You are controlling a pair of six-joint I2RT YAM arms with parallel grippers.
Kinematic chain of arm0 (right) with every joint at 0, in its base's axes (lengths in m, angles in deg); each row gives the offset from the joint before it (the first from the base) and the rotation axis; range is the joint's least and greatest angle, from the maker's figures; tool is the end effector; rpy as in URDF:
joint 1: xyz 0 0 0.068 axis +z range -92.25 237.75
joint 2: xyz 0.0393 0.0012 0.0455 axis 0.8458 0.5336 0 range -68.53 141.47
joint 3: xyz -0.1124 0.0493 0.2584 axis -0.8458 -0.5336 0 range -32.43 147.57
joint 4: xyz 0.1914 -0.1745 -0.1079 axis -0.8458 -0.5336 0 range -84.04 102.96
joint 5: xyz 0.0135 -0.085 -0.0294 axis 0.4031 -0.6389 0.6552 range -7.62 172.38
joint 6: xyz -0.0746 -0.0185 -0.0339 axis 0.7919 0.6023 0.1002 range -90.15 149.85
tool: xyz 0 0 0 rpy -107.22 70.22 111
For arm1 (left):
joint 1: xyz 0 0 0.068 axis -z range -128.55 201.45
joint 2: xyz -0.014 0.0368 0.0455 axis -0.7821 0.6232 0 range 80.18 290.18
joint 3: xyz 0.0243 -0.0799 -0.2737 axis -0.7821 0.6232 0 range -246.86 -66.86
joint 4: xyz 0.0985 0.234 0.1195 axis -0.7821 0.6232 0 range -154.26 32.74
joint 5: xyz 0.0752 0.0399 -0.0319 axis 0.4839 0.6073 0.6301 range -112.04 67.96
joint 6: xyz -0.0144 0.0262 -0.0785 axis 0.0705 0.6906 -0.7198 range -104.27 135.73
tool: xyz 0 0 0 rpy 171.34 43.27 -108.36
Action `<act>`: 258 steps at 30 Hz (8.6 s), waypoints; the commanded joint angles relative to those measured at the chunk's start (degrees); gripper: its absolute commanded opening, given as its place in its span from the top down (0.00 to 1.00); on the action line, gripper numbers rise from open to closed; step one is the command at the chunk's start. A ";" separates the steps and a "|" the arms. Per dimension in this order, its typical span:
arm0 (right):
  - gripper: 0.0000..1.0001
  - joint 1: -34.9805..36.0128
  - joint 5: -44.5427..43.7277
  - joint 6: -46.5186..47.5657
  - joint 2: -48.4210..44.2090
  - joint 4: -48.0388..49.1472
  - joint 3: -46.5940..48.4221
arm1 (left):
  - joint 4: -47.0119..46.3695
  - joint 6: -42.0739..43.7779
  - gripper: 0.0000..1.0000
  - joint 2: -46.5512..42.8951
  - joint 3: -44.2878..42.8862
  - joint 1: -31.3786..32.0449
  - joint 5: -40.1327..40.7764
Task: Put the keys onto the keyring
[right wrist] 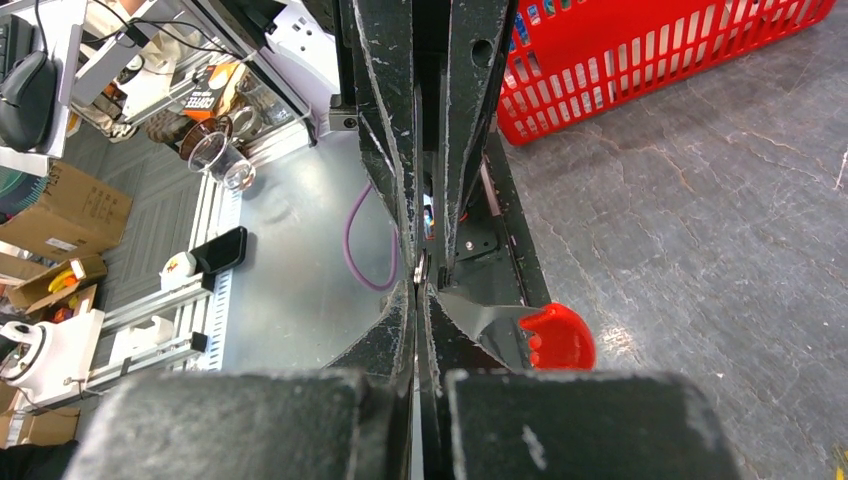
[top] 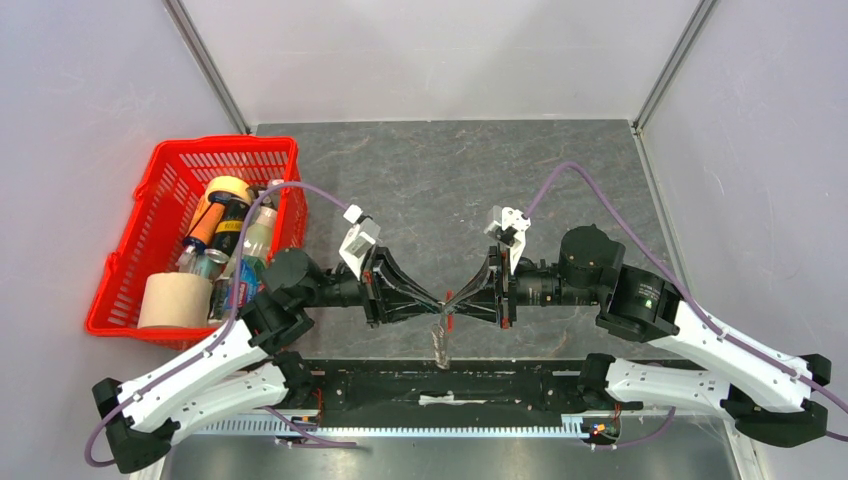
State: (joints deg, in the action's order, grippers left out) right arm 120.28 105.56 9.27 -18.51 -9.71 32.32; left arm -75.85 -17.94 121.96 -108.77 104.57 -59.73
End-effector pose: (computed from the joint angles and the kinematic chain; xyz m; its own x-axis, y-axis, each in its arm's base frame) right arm 0.0773 0.2114 0.4321 -0.4097 -0.0873 -0.9080 -0.9095 0.1163 0.3991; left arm 0.0885 -0.1931 0.3860 -0.4486 -0.1329 -0.8838 0.8934 -0.0934 -0.4395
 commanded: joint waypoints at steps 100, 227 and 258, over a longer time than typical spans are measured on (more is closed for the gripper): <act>0.67 -27.74 -26.44 -30.53 25.17 23.86 -37.72 | 11.84 6.20 0.98 -2.47 3.15 0.03 10.18; 1.00 -11.31 5.39 14.80 20.66 -18.63 13.36 | 15.12 8.62 0.98 0.92 -3.12 0.04 19.77; 1.00 -11.37 5.65 9.72 16.49 -15.82 10.87 | 9.62 7.84 0.98 -4.24 -0.19 0.02 15.39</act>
State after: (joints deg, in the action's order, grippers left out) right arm 108.95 111.37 19.90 -0.69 -27.31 44.02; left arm -59.18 -9.33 119.35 -108.64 104.51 -41.52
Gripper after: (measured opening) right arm 0.007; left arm 0.030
